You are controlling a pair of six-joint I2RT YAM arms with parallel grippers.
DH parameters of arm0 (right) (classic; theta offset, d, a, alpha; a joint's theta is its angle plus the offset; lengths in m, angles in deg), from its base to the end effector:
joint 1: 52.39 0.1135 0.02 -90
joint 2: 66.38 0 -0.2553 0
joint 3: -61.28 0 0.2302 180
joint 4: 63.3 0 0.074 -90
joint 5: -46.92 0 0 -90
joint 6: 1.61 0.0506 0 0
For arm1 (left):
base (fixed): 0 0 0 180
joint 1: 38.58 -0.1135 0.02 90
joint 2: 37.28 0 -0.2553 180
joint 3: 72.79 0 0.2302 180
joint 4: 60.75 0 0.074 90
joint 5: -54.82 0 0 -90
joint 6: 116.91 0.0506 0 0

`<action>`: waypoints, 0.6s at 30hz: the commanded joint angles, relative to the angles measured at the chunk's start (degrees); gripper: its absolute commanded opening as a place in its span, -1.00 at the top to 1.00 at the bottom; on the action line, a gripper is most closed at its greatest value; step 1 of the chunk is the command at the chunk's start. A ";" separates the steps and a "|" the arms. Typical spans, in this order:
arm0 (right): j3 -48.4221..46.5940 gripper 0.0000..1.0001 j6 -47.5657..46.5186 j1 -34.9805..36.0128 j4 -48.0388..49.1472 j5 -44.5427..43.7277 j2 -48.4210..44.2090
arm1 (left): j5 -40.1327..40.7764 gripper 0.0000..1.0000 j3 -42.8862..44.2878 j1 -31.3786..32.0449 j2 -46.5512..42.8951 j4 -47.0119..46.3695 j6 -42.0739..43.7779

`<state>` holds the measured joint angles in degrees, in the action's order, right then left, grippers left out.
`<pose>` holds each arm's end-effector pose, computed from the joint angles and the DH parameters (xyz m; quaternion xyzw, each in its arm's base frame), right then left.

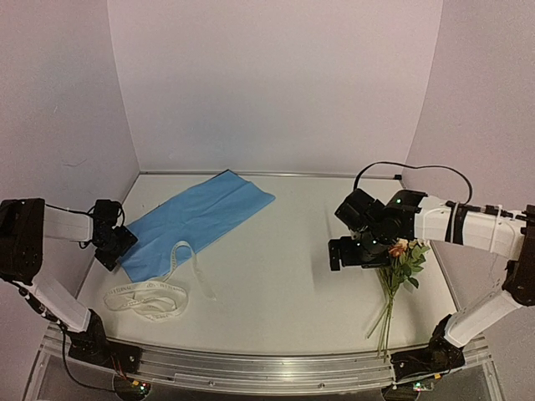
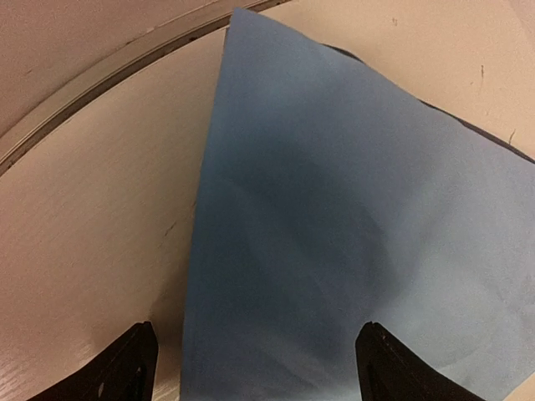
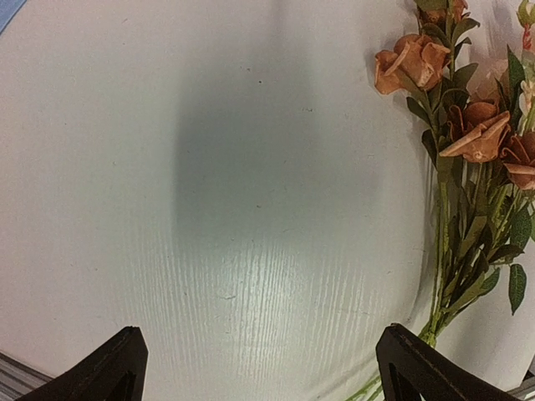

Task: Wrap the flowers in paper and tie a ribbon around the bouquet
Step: Pick up the corner of the folded wrapping paper at the center of the board.

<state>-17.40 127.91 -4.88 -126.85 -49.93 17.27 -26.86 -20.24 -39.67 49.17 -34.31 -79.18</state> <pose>0.1845 0.1925 0.2317 -0.0572 0.9791 0.0855 0.1753 0.2565 0.0122 0.1321 -0.4495 0.8532 -0.0470 0.2605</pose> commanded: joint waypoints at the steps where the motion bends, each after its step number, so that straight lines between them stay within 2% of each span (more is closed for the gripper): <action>1: 0.38 -0.97 1.60 -1.57 1.65 1.34 1.46 | -4.59 -0.28 0.62 -0.15 6.50 -4.13 -2.94; 5: 0.35 -0.97 2.34 -2.74 1.87 2.20 2.19 | -9.33 0.65 2.85 0.00 8.78 -7.07 -3.96; 7: -0.01 -0.97 2.16 -3.08 1.95 2.21 2.70 | -12.10 0.96 4.84 0.19 8.82 -8.17 -5.04; 13: -3.19 -0.97 1.45 -4.41 1.95 2.74 4.98 | -17.32 1.00 17.13 3.45 8.68 -7.93 -9.91; 18: -5.64 -0.97 1.49 -5.27 1.92 3.35 6.23 | -18.36 1.00 26.34 7.99 7.78 -4.80 -9.68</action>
<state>-19.34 129.18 -9.42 -125.39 -46.64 22.95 -42.29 -1.28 -35.10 58.87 -40.09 -87.63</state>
